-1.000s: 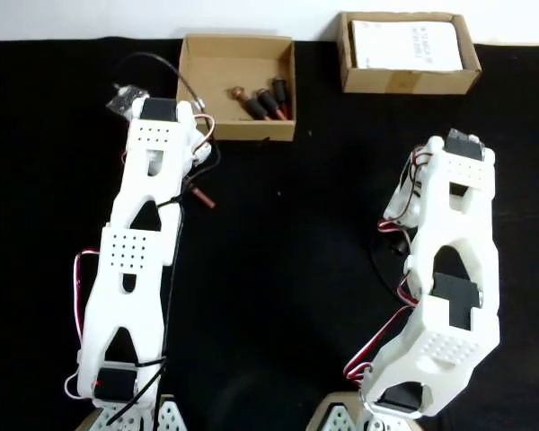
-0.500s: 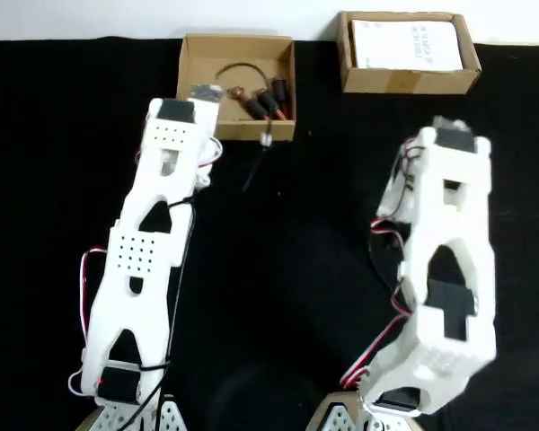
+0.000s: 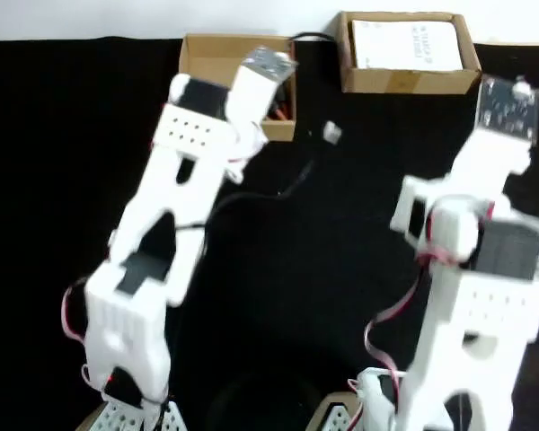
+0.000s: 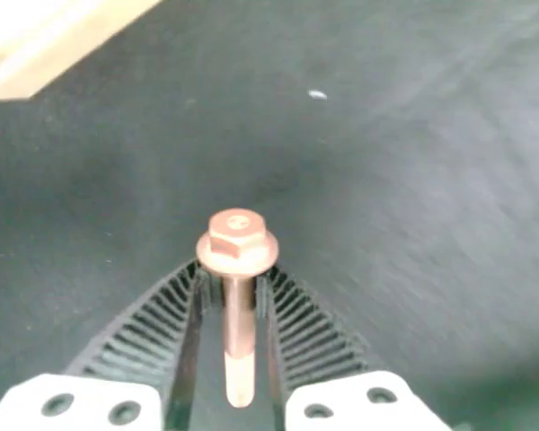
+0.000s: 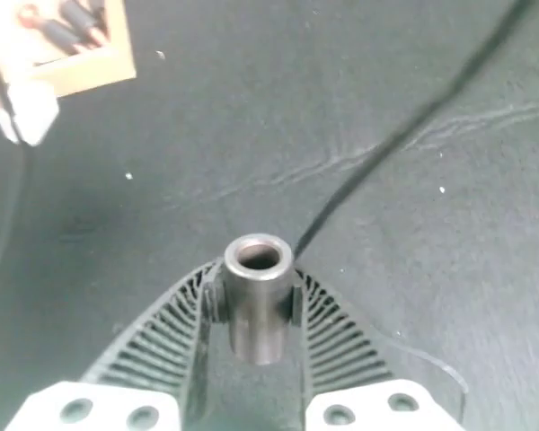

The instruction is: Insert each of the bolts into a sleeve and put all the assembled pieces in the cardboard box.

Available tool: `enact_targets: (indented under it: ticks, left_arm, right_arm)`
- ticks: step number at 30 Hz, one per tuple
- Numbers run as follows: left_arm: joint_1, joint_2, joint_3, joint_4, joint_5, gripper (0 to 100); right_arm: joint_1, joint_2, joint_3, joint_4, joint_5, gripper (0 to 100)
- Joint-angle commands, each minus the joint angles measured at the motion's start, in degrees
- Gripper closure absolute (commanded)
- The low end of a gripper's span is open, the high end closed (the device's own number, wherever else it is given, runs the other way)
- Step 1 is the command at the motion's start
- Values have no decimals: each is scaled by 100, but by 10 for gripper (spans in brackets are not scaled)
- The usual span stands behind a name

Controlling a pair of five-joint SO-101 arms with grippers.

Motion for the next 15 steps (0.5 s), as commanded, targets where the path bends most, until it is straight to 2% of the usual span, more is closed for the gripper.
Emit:
enact_targets:
  ticks: [1, 6, 10, 15]
  left_arm:
    - [171, -2158, 1508, -633, -26, 991]
    - [171, -5244, 4602, -2048, -53, 991]
    - [136, -7688, 6897, -2708, -53, 991]
    - [145, -10193, 8365, -3754, -44, 989]
  right_arm:
    - [-136, -1033, 1112, -752, 0, 992]
    - [-251, -2589, 3363, -2993, 0, 992]
    - [-418, -3881, 5473, -5174, 0, 992]
    - [-1077, -5437, 7547, -7433, 0, 992]
